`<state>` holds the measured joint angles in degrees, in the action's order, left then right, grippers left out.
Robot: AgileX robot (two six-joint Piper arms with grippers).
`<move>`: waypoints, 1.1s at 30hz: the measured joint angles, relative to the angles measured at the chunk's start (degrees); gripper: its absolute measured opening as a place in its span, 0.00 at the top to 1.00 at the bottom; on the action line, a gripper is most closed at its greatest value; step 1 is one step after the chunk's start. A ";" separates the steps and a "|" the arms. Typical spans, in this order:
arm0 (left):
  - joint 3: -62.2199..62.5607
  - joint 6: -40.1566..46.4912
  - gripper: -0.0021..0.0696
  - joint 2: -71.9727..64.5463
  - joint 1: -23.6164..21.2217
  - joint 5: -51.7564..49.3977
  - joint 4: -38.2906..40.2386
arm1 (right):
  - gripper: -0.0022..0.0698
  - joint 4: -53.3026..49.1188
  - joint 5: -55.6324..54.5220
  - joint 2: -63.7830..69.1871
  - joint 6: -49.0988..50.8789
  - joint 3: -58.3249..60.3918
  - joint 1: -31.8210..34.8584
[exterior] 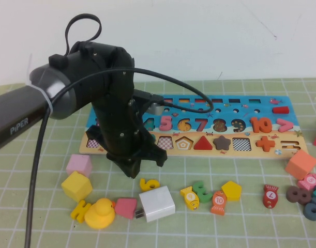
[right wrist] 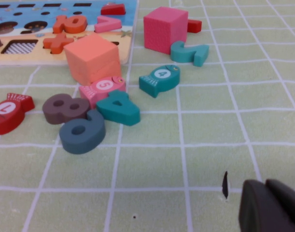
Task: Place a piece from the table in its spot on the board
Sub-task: Pick up the "number 6"
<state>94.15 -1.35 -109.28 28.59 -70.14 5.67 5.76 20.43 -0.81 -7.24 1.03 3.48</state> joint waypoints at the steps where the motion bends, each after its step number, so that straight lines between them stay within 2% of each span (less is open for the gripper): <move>1: -0.22 0.00 0.97 0.00 0.00 0.00 -0.24 | 0.97 0.00 0.00 0.00 0.00 0.00 0.00; 9: -5.85 1.71 0.97 0.00 0.00 0.19 -0.49 | 0.97 0.00 0.00 0.00 0.00 0.00 0.00; 21: -6.04 3.56 0.97 0.08 0.00 0.32 0.16 | 0.97 0.00 0.00 0.00 0.00 0.00 0.00; 33: -6.13 5.37 0.97 -0.34 0.00 7.49 7.26 | 0.97 0.00 0.00 0.00 0.00 0.00 0.00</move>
<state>88.02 4.02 -109.62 28.59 -62.66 12.93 5.76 20.43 -0.81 -7.24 1.03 3.48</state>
